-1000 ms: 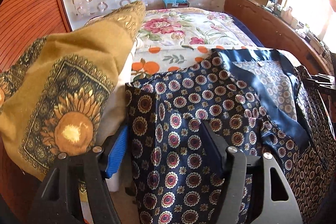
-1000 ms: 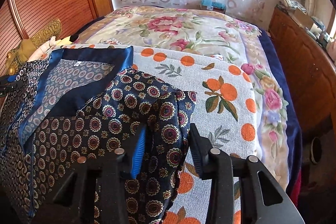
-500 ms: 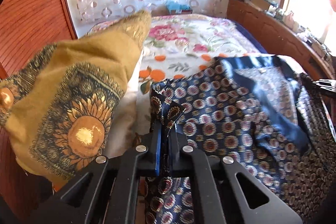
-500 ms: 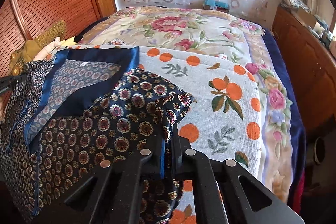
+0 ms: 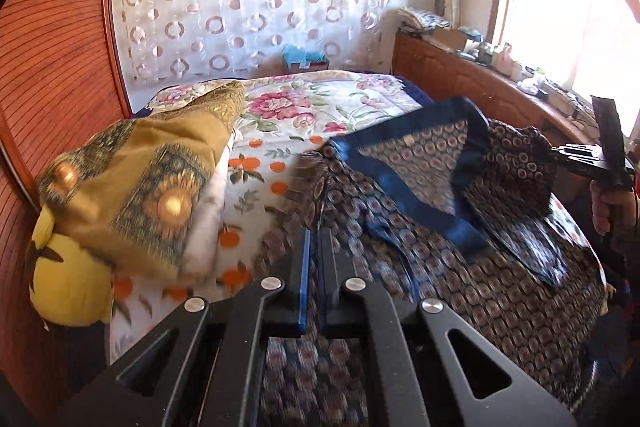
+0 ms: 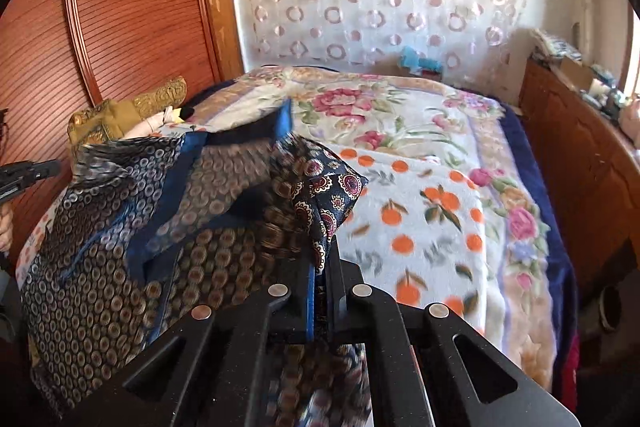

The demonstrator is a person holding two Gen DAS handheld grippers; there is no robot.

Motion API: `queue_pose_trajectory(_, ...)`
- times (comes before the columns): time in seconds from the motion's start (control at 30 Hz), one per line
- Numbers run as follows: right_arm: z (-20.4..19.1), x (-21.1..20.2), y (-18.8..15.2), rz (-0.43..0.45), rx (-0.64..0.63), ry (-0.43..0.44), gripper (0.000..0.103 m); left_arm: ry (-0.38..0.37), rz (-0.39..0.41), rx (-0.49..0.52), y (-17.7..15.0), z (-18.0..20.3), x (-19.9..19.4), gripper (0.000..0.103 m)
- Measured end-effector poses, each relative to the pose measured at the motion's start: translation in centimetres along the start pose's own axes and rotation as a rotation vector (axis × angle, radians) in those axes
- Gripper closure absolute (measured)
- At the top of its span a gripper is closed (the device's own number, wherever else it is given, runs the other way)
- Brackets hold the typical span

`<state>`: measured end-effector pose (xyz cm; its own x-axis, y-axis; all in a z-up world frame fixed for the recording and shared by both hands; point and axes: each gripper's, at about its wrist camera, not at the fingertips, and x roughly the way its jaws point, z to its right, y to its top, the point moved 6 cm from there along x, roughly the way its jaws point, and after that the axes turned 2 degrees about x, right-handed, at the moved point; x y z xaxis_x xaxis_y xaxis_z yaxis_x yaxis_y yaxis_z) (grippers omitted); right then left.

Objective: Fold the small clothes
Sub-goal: 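Lift the held shirt edge with both grippers and fold it over the body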

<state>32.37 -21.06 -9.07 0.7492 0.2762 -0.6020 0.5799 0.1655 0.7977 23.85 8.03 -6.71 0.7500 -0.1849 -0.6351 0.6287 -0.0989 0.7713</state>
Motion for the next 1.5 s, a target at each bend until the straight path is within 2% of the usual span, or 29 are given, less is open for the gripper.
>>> queue_pose_trajectory(0.13, -1.4, -2.2, -3.4, -0.011, -0.005, 0.011, 0.100, -0.010, -0.003, -0.004, -2.2, 0.5, -1.3, 0.099)
queue_pose_trajectory(0.3, -2.6, -2.6, -4.9, -0.048, -0.047, -0.042, 0.100, 0.077, -0.023, 0.058, -1.1, -0.1, 1.1, 0.098)
queue_pose_trajectory(0.33, -2.7, -2.5, -4.6, -0.050, -0.045, -0.050, 0.100, 0.096, -0.032, 0.074, -0.9, -0.3, 1.7, 0.088)
queue_pose_trajectory(0.37, -2.6, -2.2, -4.3, -0.052, -0.037, -0.049, 0.100, 0.099, -0.049, 0.088, -0.3, -0.4, 2.6, 0.065)
queue_pose_trajectory(0.4, -2.7, -2.0, -4.0, -0.054, -0.030, -0.046, 0.100, 0.084, -0.055, 0.089, 0.0, -0.5, 3.2, 0.055)
queue_pose_trajectory(0.43, -2.7, -1.8, -3.8, -0.055, -0.027, -0.044, 0.100, 0.061, -0.059, 0.083, 0.4, -0.5, 3.8, 0.049)
queue_pose_trajectory(0.5, -2.7, -1.2, -3.2, -0.060, -0.033, -0.040, 0.100, 0.030, -0.089, 0.066, 1.2, -0.7, 5.5, 0.047)
queue_pose_trajectory(0.6, -2.8, -0.4, -2.8, -0.067, -0.055, -0.044, 0.100, 0.072, -0.097, 0.099, 2.2, -0.7, 7.5, 0.047)
queue_pose_trajectory(0.7, -2.4, 0.2, -2.8, -0.067, -0.056, -0.039, 0.100, 0.042, -0.150, 0.106, 2.5, -0.4, 10.2, 0.047)
queue_pose_trajectory(0.73, -2.1, 0.4, -2.8, -0.067, -0.055, -0.037, 0.100, 0.051, -0.162, 0.110, 2.6, -0.4, 11.0, 0.048)
queue_pose_trajectory(0.8, -2.0, 0.8, -2.7, -0.065, -0.050, -0.036, 0.100, 0.074, -0.190, 0.130, 2.7, -0.6, 12.4, 0.069)
queue_pose_trajectory(0.83, -1.9, 1.0, -2.8, -0.064, -0.047, -0.039, 0.100, 0.104, -0.209, 0.134, 2.7, -1.0, 13.0, 0.089)
queue_pose_trajectory(0.87, -1.7, 1.1, -2.8, -0.064, -0.046, -0.041, 0.100, 0.120, -0.213, 0.131, 2.6, -1.3, 13.0, 0.098)
queue_pose_trajectory(1.03, -1.3, 0.7, -3.1, -0.036, -0.029, -0.032, 0.100, 0.114, -0.145, 0.116, 2.6, -1.7, 9.2, 0.101)
queue_pose_trajectory(1.17, -1.4, -1.1, -3.9, 0.008, -0.014, -0.015, 0.100, 0.105, -0.052, 0.091, 1.7, -1.5, 3.1, 0.101)
queue_pose_trajectory(1.3, -1.4, -4.4, -5.6, 0.063, 0.028, 0.010, 0.100, 0.091, 0.007, 0.048, -1.4, -1.5, -2.7, 0.101)
queue_pose_trajectory(1.4, -1.2, -7.2, -7.7, 0.098, 0.058, 0.031, 0.100, 0.089, 0.023, 0.028, -4.7, -1.4, -5.4, 0.101)
queue_pose_trajectory(1.5, -0.8, -8.9, -10.7, 0.090, 0.088, 0.040, 0.100, 0.084, 0.015, -0.004, -8.2, -1.3, -6.8, 0.101)
